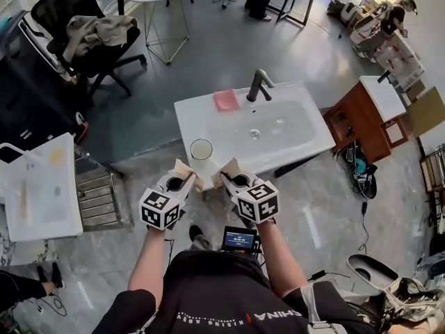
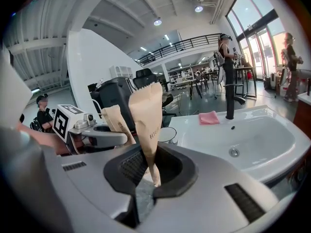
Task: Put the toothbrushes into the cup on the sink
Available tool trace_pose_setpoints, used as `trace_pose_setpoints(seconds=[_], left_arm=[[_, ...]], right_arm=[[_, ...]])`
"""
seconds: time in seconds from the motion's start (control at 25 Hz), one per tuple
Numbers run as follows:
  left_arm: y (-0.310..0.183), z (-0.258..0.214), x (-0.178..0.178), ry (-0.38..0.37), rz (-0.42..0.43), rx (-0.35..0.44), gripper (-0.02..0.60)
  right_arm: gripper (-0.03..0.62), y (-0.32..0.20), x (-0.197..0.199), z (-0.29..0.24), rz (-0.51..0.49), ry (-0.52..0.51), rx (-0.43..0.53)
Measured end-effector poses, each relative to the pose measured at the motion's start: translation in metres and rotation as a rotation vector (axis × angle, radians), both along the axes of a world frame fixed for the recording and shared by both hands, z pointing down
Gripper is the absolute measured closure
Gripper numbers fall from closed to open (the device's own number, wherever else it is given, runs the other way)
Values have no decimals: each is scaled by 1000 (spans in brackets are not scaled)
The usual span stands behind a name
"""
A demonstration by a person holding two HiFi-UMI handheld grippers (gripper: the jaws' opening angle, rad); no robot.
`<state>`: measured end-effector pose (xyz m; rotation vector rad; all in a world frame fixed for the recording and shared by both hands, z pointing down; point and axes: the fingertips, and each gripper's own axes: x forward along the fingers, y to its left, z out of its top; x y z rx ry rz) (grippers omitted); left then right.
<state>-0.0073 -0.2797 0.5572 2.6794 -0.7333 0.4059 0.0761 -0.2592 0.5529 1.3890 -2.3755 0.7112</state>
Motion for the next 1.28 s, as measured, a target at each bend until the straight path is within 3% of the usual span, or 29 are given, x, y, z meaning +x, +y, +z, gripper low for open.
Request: trace_pose_setpoints(seconds=[0.24,0.8,1.28], left_arm=[[-15,6,9,-13,-11,-9,545],[-35,-4,9,-25,-177,12,545],[-30,-9,12,-31,-215,24,545]], right_arm=[[556,-21,4,5,-30,-3,-10],[556,-51,1,-2,-223,1,5],[556,-50,5,-6,-260,-3,14]])
